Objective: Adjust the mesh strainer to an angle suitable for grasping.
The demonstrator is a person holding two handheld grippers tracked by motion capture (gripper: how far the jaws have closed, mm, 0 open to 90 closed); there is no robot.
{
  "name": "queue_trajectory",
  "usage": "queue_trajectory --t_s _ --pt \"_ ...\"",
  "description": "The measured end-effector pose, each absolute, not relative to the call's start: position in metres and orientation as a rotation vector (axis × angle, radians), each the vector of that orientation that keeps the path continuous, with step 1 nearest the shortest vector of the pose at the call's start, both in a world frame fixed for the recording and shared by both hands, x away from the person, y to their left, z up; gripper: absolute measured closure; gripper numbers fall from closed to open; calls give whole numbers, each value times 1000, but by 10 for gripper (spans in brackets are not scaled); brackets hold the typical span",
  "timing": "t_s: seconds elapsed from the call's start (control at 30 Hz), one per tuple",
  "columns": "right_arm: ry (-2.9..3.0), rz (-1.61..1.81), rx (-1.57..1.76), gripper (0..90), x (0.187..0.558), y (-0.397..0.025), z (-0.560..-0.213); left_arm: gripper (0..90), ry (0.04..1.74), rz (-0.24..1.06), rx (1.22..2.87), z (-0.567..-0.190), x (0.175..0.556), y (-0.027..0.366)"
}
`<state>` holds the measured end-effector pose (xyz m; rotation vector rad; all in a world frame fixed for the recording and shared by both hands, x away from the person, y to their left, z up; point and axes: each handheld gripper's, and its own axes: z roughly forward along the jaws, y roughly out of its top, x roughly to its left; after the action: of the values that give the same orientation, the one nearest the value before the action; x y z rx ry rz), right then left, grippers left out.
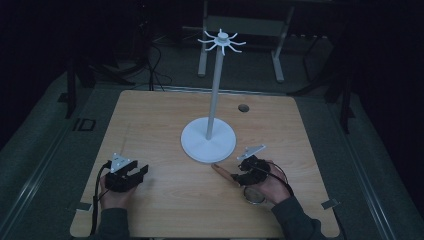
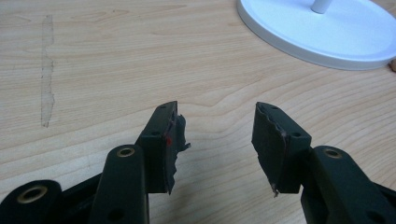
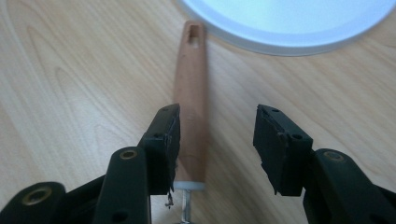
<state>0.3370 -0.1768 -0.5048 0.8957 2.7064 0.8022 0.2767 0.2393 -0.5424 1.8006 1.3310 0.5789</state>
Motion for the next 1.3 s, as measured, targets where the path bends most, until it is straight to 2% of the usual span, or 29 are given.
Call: queue_trajectory --t_s 0.1,0.3,0.5,1.3 --pt "2736 768 880 507 337 -170 -508 512 1329 578 1798 -542 277 239" --pt "2785 712 854 576 340 -162 -513 513 1330 577 1799 -542 277 239" --pt "2819 672 882 602 347 -158 -517 512 1329 576 1799 -542 277 239" --pt "2928 648 982 605 362 -161 -524 508 1328 575 1798 -542 277 240"
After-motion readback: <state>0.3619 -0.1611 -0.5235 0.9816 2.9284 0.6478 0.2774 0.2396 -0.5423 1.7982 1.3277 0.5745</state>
